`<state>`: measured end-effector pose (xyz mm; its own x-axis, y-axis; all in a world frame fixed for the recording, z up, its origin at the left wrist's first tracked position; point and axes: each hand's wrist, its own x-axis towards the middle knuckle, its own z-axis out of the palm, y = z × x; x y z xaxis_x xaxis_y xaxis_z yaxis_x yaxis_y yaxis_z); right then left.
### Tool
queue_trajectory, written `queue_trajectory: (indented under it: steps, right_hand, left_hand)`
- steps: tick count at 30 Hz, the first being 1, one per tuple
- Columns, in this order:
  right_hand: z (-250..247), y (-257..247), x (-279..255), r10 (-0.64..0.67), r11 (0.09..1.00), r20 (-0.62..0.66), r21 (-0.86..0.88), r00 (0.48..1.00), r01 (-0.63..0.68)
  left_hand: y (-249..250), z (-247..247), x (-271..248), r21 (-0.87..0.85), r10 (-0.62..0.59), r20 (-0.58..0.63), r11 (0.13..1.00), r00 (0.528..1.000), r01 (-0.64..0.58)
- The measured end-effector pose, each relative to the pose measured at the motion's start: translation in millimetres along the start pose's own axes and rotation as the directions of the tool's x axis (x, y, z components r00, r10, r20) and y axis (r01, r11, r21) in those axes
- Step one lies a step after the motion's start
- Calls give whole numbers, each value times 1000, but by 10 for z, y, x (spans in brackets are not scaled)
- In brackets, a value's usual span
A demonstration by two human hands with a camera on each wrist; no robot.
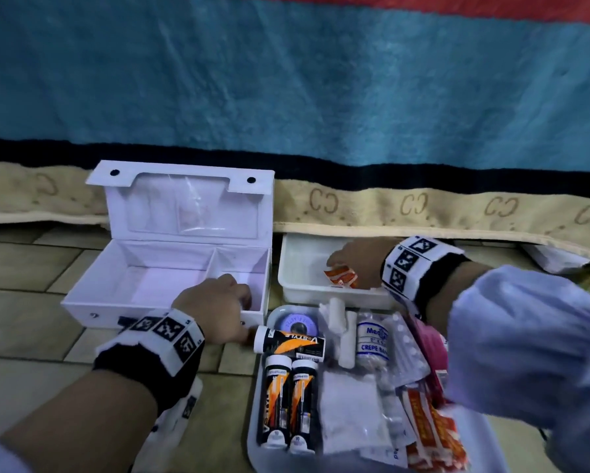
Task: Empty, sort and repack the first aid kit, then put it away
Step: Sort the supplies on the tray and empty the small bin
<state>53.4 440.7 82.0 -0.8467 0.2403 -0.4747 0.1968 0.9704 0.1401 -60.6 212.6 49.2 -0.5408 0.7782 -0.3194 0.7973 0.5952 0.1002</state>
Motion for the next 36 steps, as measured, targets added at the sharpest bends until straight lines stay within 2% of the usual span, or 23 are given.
queue_trajectory:
  steps: [2,5,9,14,17,20,23,26,30,32,36]
  right_hand:
    - [14,-19,63,-52,996,21,-76,998,53]
    - [13,-102,138,26,993,8,-113,1000,-25]
    - [-81,-214,146,45,993,46,-113,998,-40]
    - [-204,-192,58,144,987,-29,-71,989,-146]
    - [-247,-140,-47,139,989,-70,-43,988,-142]
    - [-258,-58,-126,159,987,-156,57,975,-152]
    - [-266,26,-242,252,964,-289,155,924,-214]
    - [-289,121,-407,352,931,-447,260,822,-257]
    - [-358,240,-723,437,843,-523,522,732,-130]
    - [-334,245,-891,441,831,-537,548,719,-101]
    - [-156,180,-1087,436,797,-498,601,750,-63]
  left_hand:
    - [-11,6,4,-1,0,-4,1000,1000,0]
    - [-29,15,11,-6,-11,1,1000,1000,11]
    - [-28,17,15,-3,-17,8,1000,1000,17]
    - [-31,16,19,0,-15,14,1000,1000,15]
    - [-36,13,17,-1,-13,15,1000,1000,13]
    - [-38,15,20,8,-10,10,1000,1000,10]
    - [-37,12,16,18,-9,13,1000,1000,8]
    - [-37,16,18,26,-8,8,1000,1000,8]
    - [-29,16,22,29,-7,4,1000,1000,7]
    - [-25,15,25,32,-7,-1,999,1000,7]
    - [-25,18,41,34,-11,-8,999,1000,11]
